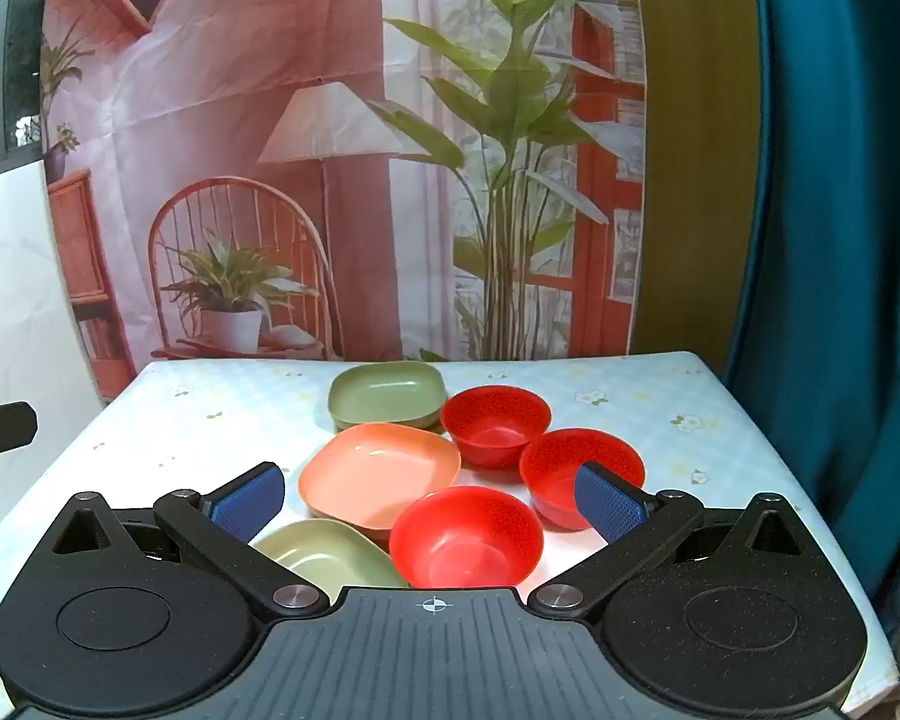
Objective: Organize plates and bowls
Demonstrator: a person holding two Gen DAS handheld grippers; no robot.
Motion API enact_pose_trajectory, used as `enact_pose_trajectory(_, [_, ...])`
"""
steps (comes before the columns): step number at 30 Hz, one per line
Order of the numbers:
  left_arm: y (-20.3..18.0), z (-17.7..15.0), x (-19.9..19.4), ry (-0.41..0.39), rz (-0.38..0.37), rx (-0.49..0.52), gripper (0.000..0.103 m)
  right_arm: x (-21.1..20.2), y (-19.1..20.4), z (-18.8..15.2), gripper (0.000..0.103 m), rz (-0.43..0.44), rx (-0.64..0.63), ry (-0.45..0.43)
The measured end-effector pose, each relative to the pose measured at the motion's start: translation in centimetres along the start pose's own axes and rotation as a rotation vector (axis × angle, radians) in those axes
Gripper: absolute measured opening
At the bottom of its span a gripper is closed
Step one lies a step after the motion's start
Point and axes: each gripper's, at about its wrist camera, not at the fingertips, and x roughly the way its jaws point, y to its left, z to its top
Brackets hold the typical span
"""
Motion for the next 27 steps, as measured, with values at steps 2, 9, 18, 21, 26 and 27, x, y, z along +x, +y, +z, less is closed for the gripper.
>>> enact_pose_trajectory(2, [-0.02, 0.00, -0.01, -0.004, 0.000, 0.000, 0.103, -0.03, 0.10, 0.00, 0.103, 0.001, 0.001, 0.001])
enact_pose_trajectory(9, [-0.16, 0.05, 0.01, -0.003, 0.001, -0.003, 0.103, -0.06, 0.07, 0.09, 0.103, 0.001, -0.005, -0.001])
enact_pose_trajectory(18, [-0.02, -0.02, 0.17, 0.008, 0.010, -0.004, 0.103, -0.08, 0.09, -0.12, 0.103, -0.004, -0.012, -0.006])
enact_pose_trajectory(21, [-0.11, 0.04, 0.22, 0.011, 0.011, -0.006, 0.103, -0.06, 0.14, -0.13, 0.103, -0.005, -0.013, -0.008])
enact_pose_trajectory(26, [-0.20, 0.03, 0.31, 0.012, 0.012, -0.007, 0.103, -0.17, 0.04, -0.22, 0.103, -0.006, -0.012, -0.008])
enact_pose_trajectory(27, [-0.22, 0.04, 0.33, 0.013, 0.012, -0.007, 0.103, -0.14, 0.04, -0.21, 0.103, -0.005, -0.013, -0.008])
